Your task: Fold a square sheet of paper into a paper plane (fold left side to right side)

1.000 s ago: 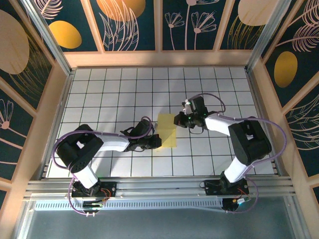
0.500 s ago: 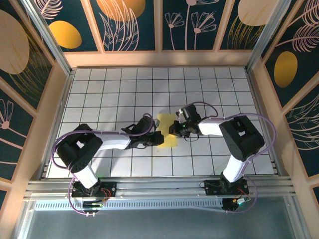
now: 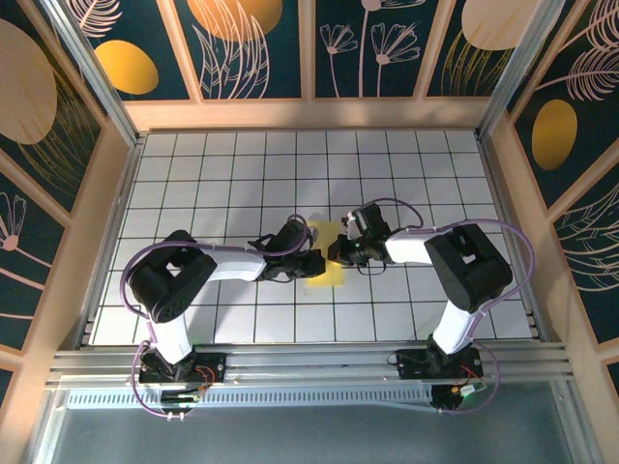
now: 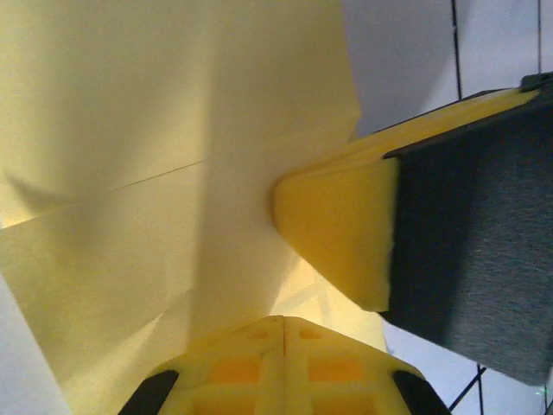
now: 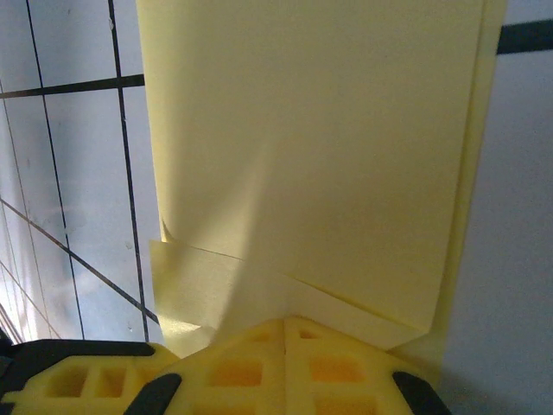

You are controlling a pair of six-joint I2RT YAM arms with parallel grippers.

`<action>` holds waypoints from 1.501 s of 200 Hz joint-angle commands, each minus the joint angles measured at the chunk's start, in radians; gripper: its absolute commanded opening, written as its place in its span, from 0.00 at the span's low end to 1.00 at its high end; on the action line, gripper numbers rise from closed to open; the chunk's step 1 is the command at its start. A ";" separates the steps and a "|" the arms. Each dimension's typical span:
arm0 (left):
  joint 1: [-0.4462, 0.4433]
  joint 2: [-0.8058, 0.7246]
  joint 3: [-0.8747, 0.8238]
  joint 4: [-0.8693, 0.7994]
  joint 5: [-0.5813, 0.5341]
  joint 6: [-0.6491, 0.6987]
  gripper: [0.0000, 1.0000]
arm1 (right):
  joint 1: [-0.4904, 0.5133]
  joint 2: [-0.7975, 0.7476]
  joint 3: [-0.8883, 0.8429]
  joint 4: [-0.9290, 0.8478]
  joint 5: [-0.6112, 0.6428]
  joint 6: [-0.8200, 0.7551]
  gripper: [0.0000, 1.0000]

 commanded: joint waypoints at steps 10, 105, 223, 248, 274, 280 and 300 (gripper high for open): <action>-0.007 0.029 0.009 -0.019 0.016 0.019 0.00 | -0.002 0.028 -0.024 -0.059 0.038 -0.012 0.00; -0.018 -0.017 -0.066 -0.059 0.044 0.110 0.00 | -0.035 0.059 -0.016 -0.101 0.055 -0.046 0.00; -0.038 -0.080 -0.138 -0.060 0.060 0.145 0.00 | -0.048 0.057 -0.014 -0.113 0.053 -0.054 0.00; -0.044 -0.085 -0.157 -0.037 0.073 0.132 0.00 | -0.047 0.059 -0.014 -0.114 0.052 -0.055 0.00; -0.049 -0.088 -0.180 -0.027 0.068 0.119 0.00 | -0.047 0.060 -0.013 -0.113 0.052 -0.055 0.00; -0.049 -0.089 -0.186 -0.024 0.068 0.115 0.00 | -0.048 0.060 -0.013 -0.113 0.050 -0.055 0.00; -0.054 -0.095 -0.201 -0.016 0.067 0.107 0.00 | -0.048 0.062 -0.012 -0.115 0.050 -0.055 0.00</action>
